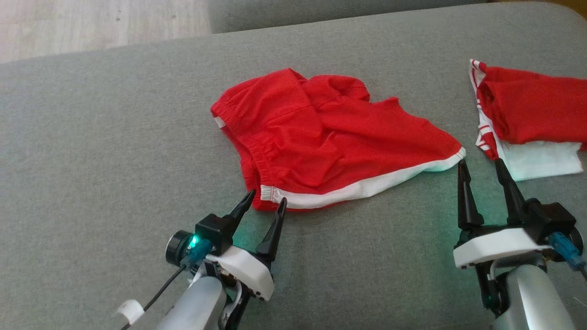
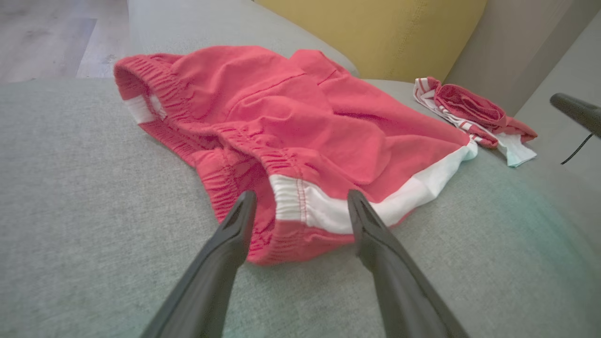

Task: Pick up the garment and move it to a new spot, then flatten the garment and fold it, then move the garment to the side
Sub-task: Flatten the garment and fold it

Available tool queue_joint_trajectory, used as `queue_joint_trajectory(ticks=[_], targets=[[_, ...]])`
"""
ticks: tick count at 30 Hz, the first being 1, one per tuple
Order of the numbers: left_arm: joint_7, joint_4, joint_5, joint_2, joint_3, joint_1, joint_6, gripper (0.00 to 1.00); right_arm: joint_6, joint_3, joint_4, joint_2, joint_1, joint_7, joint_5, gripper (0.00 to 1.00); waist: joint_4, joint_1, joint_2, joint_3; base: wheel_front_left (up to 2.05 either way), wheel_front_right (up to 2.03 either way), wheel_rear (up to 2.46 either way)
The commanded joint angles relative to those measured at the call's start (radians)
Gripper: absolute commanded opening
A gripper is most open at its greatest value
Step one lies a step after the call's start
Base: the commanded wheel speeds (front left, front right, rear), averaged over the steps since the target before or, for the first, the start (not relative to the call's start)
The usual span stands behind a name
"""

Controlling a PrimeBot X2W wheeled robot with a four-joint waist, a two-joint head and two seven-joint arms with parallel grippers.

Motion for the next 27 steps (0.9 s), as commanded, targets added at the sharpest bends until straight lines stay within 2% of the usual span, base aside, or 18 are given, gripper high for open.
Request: queue_joint_trajectory(ticks=[1,15,16,18,27], targets=[[-0.006,-0.018,0.010,0.006,0.020,-0.038,0.009,1.00,-0.001,0.027,-0.027,-0.004,-0.031,-0.020,0.008,1.00,-0.007,-0.0001,0.0000,0.006,0.00,0.00,0.00],[-0.038,0.056,-0.009,0.008,0.017,-0.084,0.004,1.00,-0.001,0.022,-0.012,-0.003,-0.045,-0.027,0.017,1.00,-0.033,-0.0001,0.0000,0.018,0.00,0.00,0.00],[-0.039,0.061,-0.010,0.008,0.016,-0.086,0.003,0.48,-0.001,0.021,-0.011,-0.003,-0.045,-0.027,0.017,1.00,-0.033,-0.0001,0.0000,0.018,0.00,0.00,0.00],[-0.043,0.066,-0.010,0.009,0.016,-0.091,0.006,0.00,-0.001,0.020,-0.008,-0.003,-0.046,-0.028,0.016,1.00,-0.033,-0.0001,0.0000,0.017,0.00,0.00,0.00],[-0.072,0.045,-0.016,0.021,0.036,-0.085,0.028,0.00,-0.001,0.015,0.028,-0.004,-0.045,-0.006,-0.013,1.00,-0.006,-0.0001,0.0000,0.007,0.00,0.00,0.00]])
